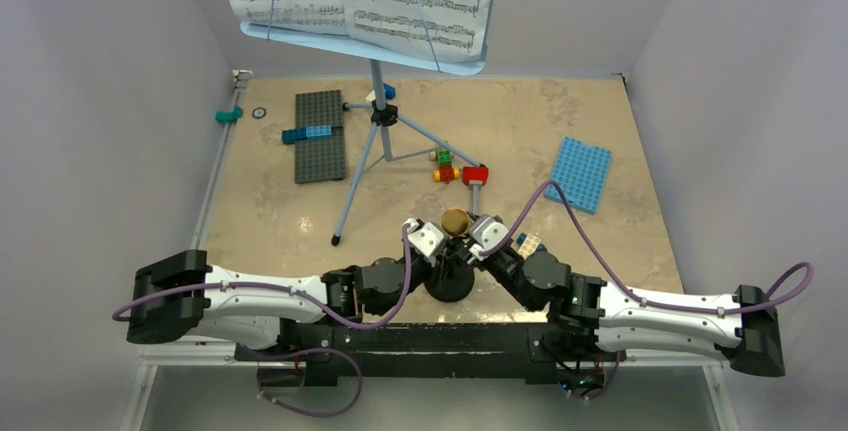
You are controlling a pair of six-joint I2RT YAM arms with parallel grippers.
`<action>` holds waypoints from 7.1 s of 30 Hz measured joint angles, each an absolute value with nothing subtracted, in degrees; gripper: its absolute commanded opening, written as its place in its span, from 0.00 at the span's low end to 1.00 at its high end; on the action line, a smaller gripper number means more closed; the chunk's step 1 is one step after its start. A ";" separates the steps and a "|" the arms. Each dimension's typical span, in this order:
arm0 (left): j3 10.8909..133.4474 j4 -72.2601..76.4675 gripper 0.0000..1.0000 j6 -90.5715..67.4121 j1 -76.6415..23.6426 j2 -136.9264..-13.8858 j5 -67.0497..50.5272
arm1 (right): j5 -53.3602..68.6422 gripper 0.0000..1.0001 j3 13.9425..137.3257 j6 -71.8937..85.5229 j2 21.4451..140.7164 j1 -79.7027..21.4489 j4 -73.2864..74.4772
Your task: Pack up the instrument practice props
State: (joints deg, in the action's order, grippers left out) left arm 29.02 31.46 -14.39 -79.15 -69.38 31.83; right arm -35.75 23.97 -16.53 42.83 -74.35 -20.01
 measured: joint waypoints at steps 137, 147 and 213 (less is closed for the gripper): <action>23.22 19.51 1.00 -25.89 -79.83 -27.22 6.87 | 14.02 0.00 62.85 32.84 52.53 -65.12 15.00; 23.57 26.63 0.97 -25.96 -79.85 -35.38 5.32 | 16.05 0.00 58.46 36.10 52.88 -65.47 4.34; 43.62 -29.04 0.00 -40.93 9.72 -58.24 -1.61 | -3.05 0.88 58.15 19.68 30.79 -67.07 30.52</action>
